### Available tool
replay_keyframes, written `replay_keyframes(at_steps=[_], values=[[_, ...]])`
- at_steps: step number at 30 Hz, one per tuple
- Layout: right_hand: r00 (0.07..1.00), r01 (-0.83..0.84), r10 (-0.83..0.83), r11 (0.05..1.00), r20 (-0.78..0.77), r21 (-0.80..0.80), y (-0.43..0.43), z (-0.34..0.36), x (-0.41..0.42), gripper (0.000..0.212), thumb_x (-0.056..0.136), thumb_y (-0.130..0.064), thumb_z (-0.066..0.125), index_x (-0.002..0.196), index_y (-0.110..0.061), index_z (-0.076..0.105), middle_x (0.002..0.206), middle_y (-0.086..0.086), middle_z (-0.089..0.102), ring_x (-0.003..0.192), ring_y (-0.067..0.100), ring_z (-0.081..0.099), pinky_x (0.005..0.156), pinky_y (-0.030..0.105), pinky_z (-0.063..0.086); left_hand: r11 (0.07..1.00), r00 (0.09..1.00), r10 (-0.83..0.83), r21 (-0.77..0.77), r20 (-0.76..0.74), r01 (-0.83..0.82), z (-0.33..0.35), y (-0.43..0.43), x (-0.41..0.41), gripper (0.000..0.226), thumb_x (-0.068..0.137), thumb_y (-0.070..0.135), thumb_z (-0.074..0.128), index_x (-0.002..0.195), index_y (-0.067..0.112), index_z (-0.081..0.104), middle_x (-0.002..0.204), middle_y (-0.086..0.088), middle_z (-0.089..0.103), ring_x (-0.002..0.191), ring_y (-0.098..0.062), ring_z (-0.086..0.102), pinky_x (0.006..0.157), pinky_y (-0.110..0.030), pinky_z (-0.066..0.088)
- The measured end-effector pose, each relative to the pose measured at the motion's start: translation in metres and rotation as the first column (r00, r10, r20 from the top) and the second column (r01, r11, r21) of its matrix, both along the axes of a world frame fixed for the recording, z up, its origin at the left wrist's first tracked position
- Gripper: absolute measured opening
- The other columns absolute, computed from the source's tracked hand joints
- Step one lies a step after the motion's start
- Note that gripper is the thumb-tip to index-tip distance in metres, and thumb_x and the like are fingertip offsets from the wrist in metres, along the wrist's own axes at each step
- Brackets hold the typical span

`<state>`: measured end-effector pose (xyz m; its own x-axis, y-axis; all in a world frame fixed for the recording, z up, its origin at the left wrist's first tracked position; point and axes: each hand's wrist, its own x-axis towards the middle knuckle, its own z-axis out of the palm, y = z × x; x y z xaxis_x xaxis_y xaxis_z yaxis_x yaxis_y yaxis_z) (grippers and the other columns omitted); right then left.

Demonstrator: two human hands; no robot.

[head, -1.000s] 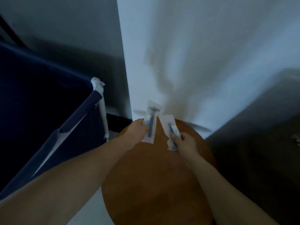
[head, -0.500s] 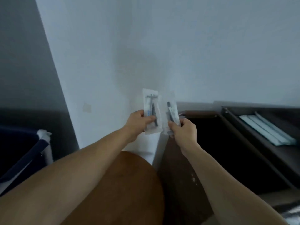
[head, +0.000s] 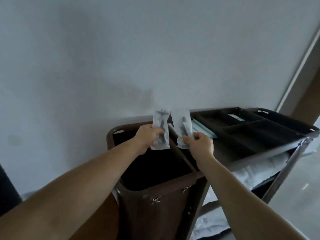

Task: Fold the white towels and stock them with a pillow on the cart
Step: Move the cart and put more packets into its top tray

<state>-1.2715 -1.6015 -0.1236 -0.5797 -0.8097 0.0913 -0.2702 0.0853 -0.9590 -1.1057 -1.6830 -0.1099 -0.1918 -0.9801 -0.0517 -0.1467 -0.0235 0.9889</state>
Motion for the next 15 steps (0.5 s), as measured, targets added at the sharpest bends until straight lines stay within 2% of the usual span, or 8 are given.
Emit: replay_keyframes(at_steps=[4, 6, 9, 12, 15], values=[[0.999, 0.037, -0.037, 0.999, -0.014, 0.021, -0.018, -0.002, -0.047, 0.017, 0.084, -0.032, 0.076, 0.093, -0.018, 0.071, 0.08, -0.002, 0.072, 0.077, 0.017, 0.068, 0.064, 0.029, 0.052, 0.994, 0.995, -0.103, -0.041, 0.013, 0.103, -0.001, -0.027, -0.059, 0.023, 0.085, 0.005, 0.071, 0.108, 0.003, 0.07, 0.103, -0.015, 0.073, 0.094, -0.032, 0.071, 0.09, -0.049, 0.056], [0.998, 0.057, -0.056, 0.998, -0.034, 0.038, -0.033, -0.002, -0.074, 0.017, 0.084, -0.031, 0.076, 0.092, -0.018, 0.07, 0.081, -0.001, 0.072, 0.078, 0.019, 0.069, 0.068, 0.033, 0.055, 0.989, 0.991, -0.131, -0.066, 0.012, 0.131, -0.002, -0.051, -0.087, 0.024, 0.082, 0.002, 0.073, 0.106, 0.004, 0.068, 0.105, -0.015, 0.073, 0.095, -0.033, 0.07, 0.09, -0.05, 0.056], [0.995, 0.092, -0.089, 0.994, -0.044, 0.063, -0.051, 0.003, -0.118, 0.021, 0.085, -0.03, 0.076, 0.101, -0.018, 0.07, 0.087, -0.002, 0.072, 0.079, 0.016, 0.068, 0.071, 0.034, 0.057, 0.988, 0.99, -0.138, -0.067, 0.032, 0.14, -0.004, -0.091, -0.132, 0.019, 0.077, 0.003, 0.078, 0.092, 0.01, 0.068, 0.101, -0.016, 0.073, 0.091, -0.033, 0.071, 0.086, -0.05, 0.058], [0.99, 0.117, -0.106, 0.985, -0.088, 0.125, -0.067, 0.01, -0.165, 0.009, 0.086, -0.028, 0.076, 0.082, -0.024, 0.068, 0.084, -0.001, 0.071, 0.084, 0.02, 0.068, 0.083, 0.042, 0.058, 0.984, 0.982, -0.17, -0.037, 0.079, 0.173, -0.007, -0.119, -0.182, 0.024, 0.077, 0.007, 0.078, 0.098, 0.001, 0.068, 0.1, -0.021, 0.071, 0.087, -0.034, 0.07, 0.08, -0.047, 0.059], [0.983, 0.161, -0.146, 0.976, -0.11, 0.145, -0.087, 0.014, -0.205, 0.01, 0.084, -0.029, 0.077, 0.083, -0.022, 0.069, 0.085, -0.001, 0.071, 0.084, 0.018, 0.068, 0.085, 0.042, 0.057, 0.969, 0.96, -0.231, -0.05, 0.155, 0.241, -0.006, -0.135, -0.23, 0.029, 0.079, 0.008, 0.075, 0.103, -0.003, 0.064, 0.101, -0.021, 0.069, 0.09, -0.035, 0.069, 0.081, -0.047, 0.059]])
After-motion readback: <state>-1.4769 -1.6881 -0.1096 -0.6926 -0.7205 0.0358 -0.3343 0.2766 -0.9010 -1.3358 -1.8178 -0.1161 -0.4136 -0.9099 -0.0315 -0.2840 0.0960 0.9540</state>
